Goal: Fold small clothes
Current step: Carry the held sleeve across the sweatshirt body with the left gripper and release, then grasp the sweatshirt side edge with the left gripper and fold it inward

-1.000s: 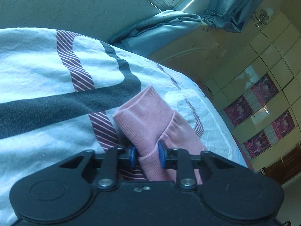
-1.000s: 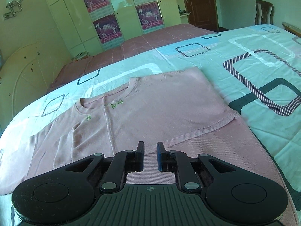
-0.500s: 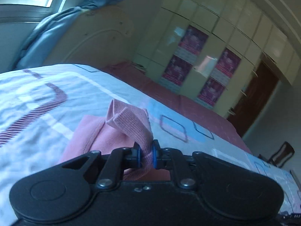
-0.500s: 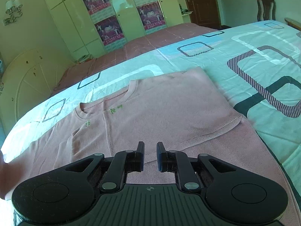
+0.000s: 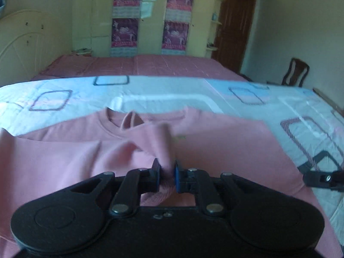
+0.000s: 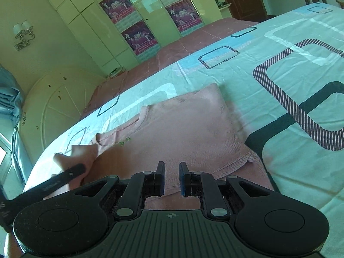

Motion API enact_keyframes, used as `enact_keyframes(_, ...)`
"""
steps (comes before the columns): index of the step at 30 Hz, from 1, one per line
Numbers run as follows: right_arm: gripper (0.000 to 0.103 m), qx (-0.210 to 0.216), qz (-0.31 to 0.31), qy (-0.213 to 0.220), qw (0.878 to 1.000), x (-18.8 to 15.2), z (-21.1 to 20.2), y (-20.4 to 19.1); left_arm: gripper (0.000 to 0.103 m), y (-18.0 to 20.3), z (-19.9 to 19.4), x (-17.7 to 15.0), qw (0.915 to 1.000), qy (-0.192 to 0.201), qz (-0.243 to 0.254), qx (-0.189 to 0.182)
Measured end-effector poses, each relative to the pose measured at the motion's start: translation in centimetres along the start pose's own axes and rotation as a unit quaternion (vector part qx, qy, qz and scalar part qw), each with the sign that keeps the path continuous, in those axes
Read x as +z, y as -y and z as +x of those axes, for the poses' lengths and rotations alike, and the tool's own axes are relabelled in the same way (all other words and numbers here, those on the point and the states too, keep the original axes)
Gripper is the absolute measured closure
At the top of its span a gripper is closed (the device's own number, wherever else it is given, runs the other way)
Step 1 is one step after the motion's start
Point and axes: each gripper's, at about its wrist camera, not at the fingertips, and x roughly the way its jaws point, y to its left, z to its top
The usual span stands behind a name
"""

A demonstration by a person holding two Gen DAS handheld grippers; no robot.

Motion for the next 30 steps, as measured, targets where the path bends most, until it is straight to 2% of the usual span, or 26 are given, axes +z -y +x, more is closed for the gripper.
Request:
enact_keyframes(1, 0.09, 0.009, 0.006, 0.001, 1.0, 0.2, -0.2, 0.5, 0.083, 0.9, 0.9, -0.6, 0.9999, -0.015, 0.007, -0.003)
enact_keyframes(2, 0.09, 0.01, 0.006, 0.002, 1.0, 0.3, -0.3, 0.8, 0.068, 1.8, 1.8, -1.2, 0.9996, -0.024, 0.009, -0.011)
enact_keyframes(3, 0.09, 0.003, 0.004, 0.001, 1.0, 0.4, -0.4, 0.9, 0.044, 2.4, 2.1, -1.8, 0.9993, -0.021, 0.013, -0.029)
enact_keyframes(4, 0.076, -0.002, 0.002, 0.0, 1.0, 0.6, -0.4, 0.9, 0.035, 3.0, 1.8, -2.3, 0.9989, -0.008, 0.021, -0.041)
enact_keyframes(5, 0.036, 0.0, 0.0, 0.005, 1.0, 0.6, -0.5, 1.0, 0.033, 3.4, 1.4, -2.8, 0.9986, 0.0, 0.027, -0.046)
enact_keyframes(6, 0.026, 0.006, -0.003, 0.018, 1.0, 0.6, -0.8, 0.8, 0.045, 3.6, 0.8, -3.0, 0.9986, 0.003, 0.031, -0.043)
enact_keyframes(7, 0.026, 0.022, -0.008, 0.017, 1.0, 0.7, -0.8, 0.6, 0.052, 3.4, 0.1, -3.1, 0.9986, 0.009, 0.03, -0.042)
enact_keyframes(9, 0.026, 0.052, -0.009, -0.001, 0.999, 0.7, 0.0, -0.1, 0.053, 1.9, -1.8, -3.0, 0.9989, 0.032, 0.015, -0.03)
enact_keyframes(10, 0.027, 0.066, -0.009, -0.009, 0.998, 0.5, 0.8, -0.7, 0.052, 0.7, -3.0, -3.2, 0.9989, 0.044, 0.008, -0.017)
enact_keyframes(11, 0.034, 0.079, -0.008, -0.019, 0.997, 0.3, 1.6, -1.3, 0.052, -0.7, -4.2, -3.5, 0.9988, 0.049, 0.005, 0.0)
enact_keyframes(14, 0.046, 0.109, 0.013, -0.059, 0.992, -0.7, 4.6, -2.8, 0.052, -5.4, -8.1, -4.5, 0.9971, 0.056, 0.002, 0.051)
enact_keyframes(16, 0.053, 0.12, 0.032, -0.083, 0.989, -1.5, 6.6, -3.5, 0.052, -9.1, -10.4, -5.8, 0.9957, 0.038, -0.003, 0.084)
enact_keyframes(19, 0.054, 0.124, 0.067, -0.103, 0.985, -2.3, 8.9, -4.1, 0.054, -14.0, -12.2, -8.0, 0.9912, -0.003, -0.04, 0.126)
enact_keyframes(21, 0.055, 0.119, 0.083, -0.109, 0.984, -2.5, 10.1, -4.3, 0.056, -16.5, -12.4, -8.6, 0.9883, -0.018, -0.071, 0.134)
enact_keyframes(22, 0.06, 0.117, 0.088, -0.111, 0.983, -2.6, 10.6, -4.5, 0.056, -17.2, -12.2, -8.7, 0.9881, -0.021, -0.075, 0.132)
enact_keyframes(23, 0.071, 0.115, 0.091, -0.115, 0.983, -2.6, 11.2, -4.8, 0.055, -17.7, -11.6, -8.6, 0.989, -0.028, -0.074, 0.125)
enact_keyframes(25, 0.086, 0.1, 0.088, -0.117, 0.984, -2.8, 12.3, -5.6, 0.053, -18.6, -10.6, -8.5, 0.9904, -0.035, -0.07, 0.114)
enact_keyframes(28, 0.09, 0.079, 0.072, -0.109, 0.988, -3.0, 12.8, -6.8, 0.055, -19.5, -9.3, -7.4, 0.9922, -0.027, -0.064, 0.104)
enact_keyframes(29, 0.098, 0.07, 0.054, -0.101, 0.991, -2.8, 12.6, -7.4, 0.059, -19.6, -8.9, -7.0, 0.9926, -0.028, -0.054, 0.105)
enact_keyframes(30, 0.098, 0.064, 0.038, -0.091, 0.993, -2.6, 12.3, -8.1, 0.066, -19.8, -8.5, -6.9, 0.9932, -0.032, -0.04, 0.105)
